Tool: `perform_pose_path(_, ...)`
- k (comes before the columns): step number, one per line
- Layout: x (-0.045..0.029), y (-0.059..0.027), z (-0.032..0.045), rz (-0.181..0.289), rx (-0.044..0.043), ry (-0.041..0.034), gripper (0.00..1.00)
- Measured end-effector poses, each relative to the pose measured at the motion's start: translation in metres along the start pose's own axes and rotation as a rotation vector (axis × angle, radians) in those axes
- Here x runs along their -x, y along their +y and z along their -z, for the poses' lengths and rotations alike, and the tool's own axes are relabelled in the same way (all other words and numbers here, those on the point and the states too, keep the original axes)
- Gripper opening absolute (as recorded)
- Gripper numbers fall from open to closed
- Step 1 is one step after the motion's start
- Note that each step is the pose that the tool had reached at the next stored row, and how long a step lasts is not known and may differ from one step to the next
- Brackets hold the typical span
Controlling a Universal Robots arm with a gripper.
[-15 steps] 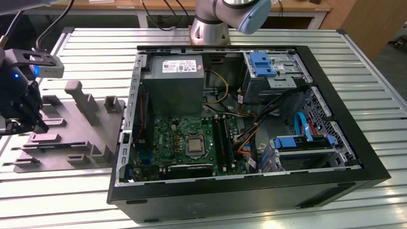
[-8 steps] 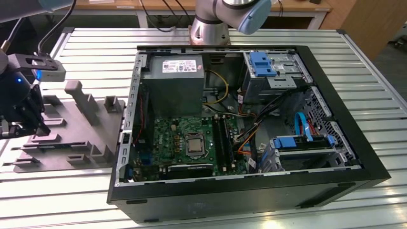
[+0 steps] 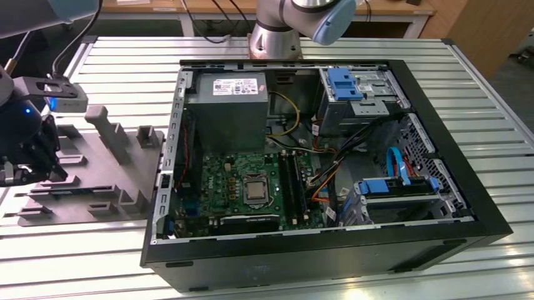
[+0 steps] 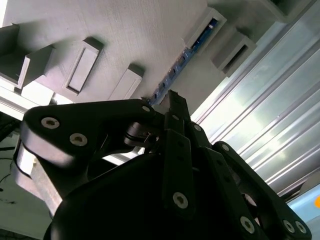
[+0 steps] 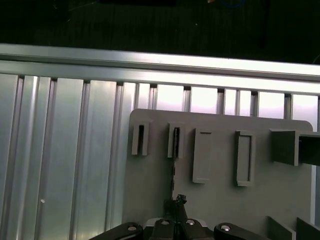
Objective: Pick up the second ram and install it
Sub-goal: 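Pick up the second ram and move it above second insertion slot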
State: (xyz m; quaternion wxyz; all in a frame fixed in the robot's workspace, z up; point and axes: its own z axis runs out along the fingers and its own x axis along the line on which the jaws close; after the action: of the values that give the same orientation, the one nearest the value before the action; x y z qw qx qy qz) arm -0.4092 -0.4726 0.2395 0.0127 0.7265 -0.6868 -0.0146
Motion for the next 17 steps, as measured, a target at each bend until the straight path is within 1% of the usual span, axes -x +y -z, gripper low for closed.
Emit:
perform_pose_path(8, -0.0011, 0.0028, -0.0071, -0.001, 0.0, -0.0001, 0.1)
perform_pose_path(17, -0.0022, 0.0037, -0.0174, -0.001, -0.0002, -0.0002, 0.1)
